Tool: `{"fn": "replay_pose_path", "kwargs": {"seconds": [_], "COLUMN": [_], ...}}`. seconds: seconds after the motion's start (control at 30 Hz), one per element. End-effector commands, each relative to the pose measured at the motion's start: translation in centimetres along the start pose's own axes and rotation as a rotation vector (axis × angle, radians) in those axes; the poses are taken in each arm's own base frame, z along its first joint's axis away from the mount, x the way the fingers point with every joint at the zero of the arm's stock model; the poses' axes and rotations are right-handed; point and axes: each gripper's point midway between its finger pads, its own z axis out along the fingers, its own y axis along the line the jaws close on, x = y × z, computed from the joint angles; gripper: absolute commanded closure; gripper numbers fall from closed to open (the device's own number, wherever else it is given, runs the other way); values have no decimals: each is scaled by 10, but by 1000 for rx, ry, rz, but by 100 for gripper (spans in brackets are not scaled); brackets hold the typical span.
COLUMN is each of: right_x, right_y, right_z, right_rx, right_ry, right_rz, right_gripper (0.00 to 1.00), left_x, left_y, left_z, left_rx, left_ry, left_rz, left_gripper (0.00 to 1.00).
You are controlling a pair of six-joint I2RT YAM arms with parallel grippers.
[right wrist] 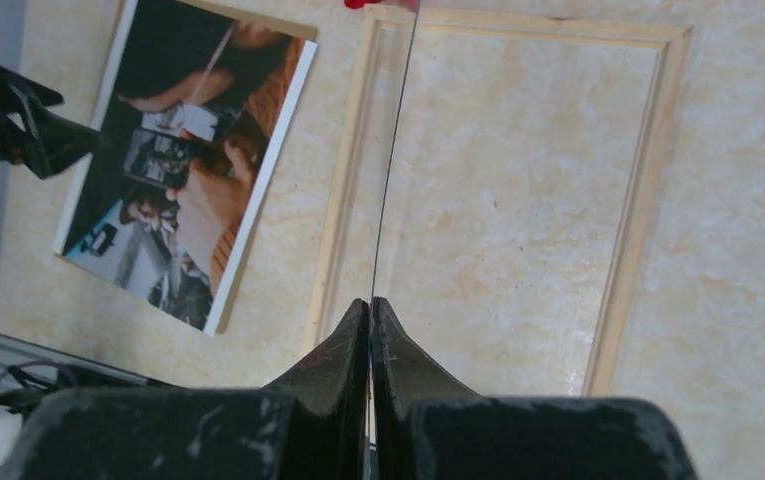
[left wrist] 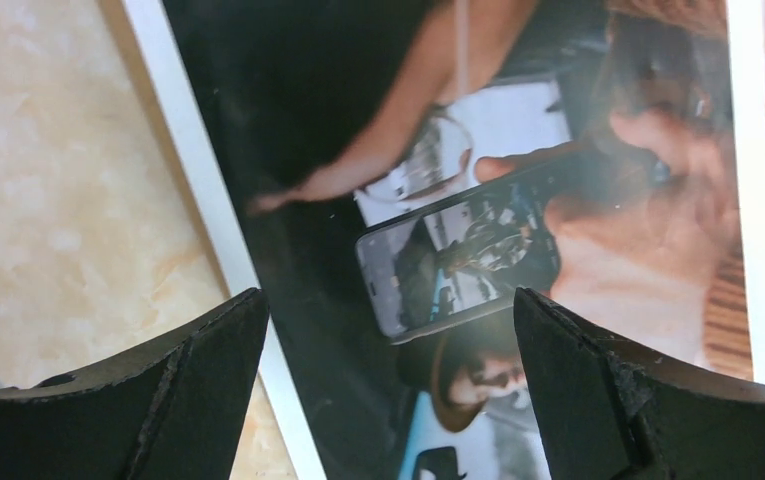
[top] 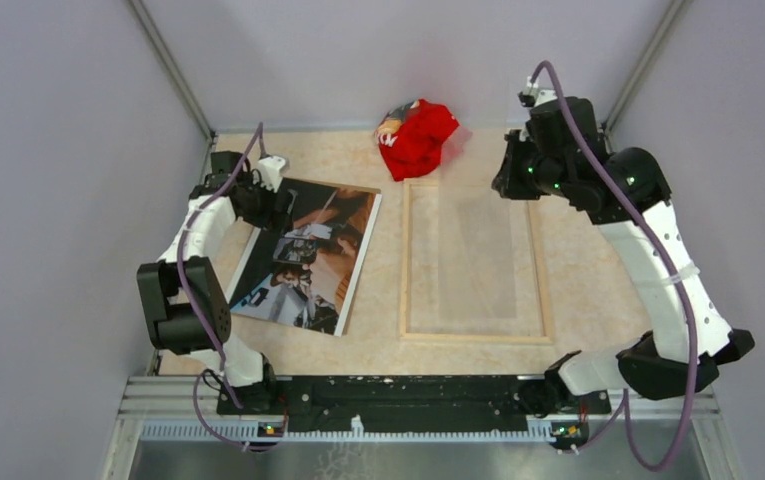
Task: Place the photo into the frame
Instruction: Place the photo frame item in the photo frame.
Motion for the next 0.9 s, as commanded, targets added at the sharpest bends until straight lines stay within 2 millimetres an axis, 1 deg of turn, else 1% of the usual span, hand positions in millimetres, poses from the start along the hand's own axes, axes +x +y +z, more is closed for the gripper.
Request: {"fn": "replay_pose_path", "kwargs": {"seconds": [0.0,0.07,0.1,0.13,0.2,0.27,0.33,0.4,0.5,0.57,0.7,0.77,0.83,0.87], "right_x": [-11,-8,-2,3,24,39,50,54,51,47,44,45,51,53], "right_y": [9,-2,-6,-15,-21,-33,-48,-58,-59,-61,-69,-74,-79,-80], "right_z": [-3,5,12,21,44,63,79,89,94,94,92,91,93,93], "right_rx": [-221,-250,-271,-287,-326,-308,-242,-199,-191,-179,-129,-100,-78,-77], "right_ry": [-1,6,25,39,95,127,146,155,148,138,122,118,124,123], "right_rz": [133,182,206,244,291,313,307,304,310,316,305,296,293,293], "right_gripper": [100,100,100,100,100,100,100,100,100,100,100,100,100,100], "left_x": [-15,-16,-16,-16,-15,-13,-12,-13,-16,-22,-47,-56,-70,-69], "left_y": [-14,-17,-18,-19,-22,-24,-28,-31,-39,-61,-123,-148,-171,-183], "left_z": [-4,-1,1,2,5,7,10,12,16,23,33,43,53,59], "left_rx": [8,12,14,16,22,26,30,35,52,98,242,290,329,345], "left_ry": [-27,-26,-23,-20,-14,-5,1,4,6,6,-16,-21,-25,-11], "left_rz": [29,35,36,36,39,42,51,58,63,87,104,107,132,147], "left_gripper": [1,1,1,1,1,1,1,1,1,1,1,1,1,1]}}
